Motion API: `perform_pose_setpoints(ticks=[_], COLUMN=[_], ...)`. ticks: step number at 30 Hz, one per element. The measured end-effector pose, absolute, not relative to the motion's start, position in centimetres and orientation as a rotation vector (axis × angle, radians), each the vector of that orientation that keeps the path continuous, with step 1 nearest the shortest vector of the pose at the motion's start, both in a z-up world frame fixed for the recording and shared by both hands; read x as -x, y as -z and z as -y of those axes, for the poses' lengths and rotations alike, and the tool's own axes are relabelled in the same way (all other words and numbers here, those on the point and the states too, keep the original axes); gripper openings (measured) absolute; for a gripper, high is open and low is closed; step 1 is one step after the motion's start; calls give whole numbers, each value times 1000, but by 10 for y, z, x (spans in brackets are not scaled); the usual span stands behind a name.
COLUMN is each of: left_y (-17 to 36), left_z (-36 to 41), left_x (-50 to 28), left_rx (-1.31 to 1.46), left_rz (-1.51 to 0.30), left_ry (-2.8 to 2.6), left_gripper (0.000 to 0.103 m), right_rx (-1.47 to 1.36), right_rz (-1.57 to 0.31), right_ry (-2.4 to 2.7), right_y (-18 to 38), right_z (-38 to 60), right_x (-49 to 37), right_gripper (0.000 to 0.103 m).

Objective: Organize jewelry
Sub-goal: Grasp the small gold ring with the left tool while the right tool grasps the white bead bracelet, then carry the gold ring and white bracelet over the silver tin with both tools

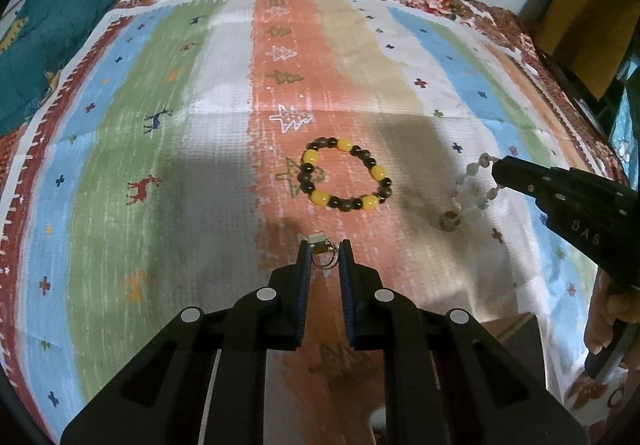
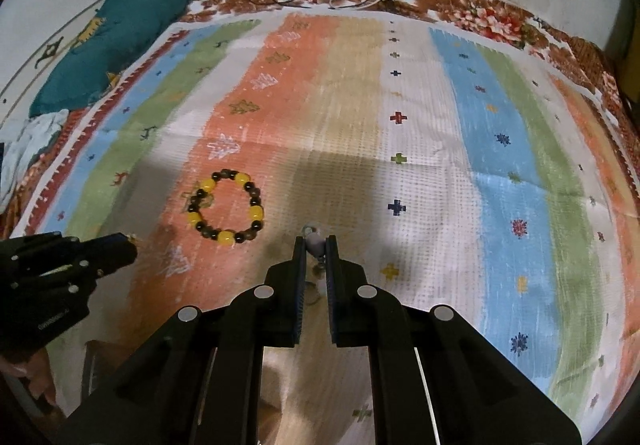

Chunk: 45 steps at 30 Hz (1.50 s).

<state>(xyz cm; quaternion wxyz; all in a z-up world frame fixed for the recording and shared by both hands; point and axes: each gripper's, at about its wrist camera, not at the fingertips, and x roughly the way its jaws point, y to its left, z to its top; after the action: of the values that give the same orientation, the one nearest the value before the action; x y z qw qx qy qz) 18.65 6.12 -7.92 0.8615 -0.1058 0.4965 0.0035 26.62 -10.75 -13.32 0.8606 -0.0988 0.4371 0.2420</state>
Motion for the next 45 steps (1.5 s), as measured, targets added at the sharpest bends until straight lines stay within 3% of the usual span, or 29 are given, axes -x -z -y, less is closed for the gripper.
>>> perform_pose_setpoints(ticks=[45], left_y=[44], left_z=[-28], left_x=[-123], left_rx=[199], left_rz=[-970], left_ry=[39], left_gripper=[14], right_rx=[174], right_rz=[-792], right_ry=[-631], right_y=[83], right_z=[136], right_x=[-174], right_gripper=[10])
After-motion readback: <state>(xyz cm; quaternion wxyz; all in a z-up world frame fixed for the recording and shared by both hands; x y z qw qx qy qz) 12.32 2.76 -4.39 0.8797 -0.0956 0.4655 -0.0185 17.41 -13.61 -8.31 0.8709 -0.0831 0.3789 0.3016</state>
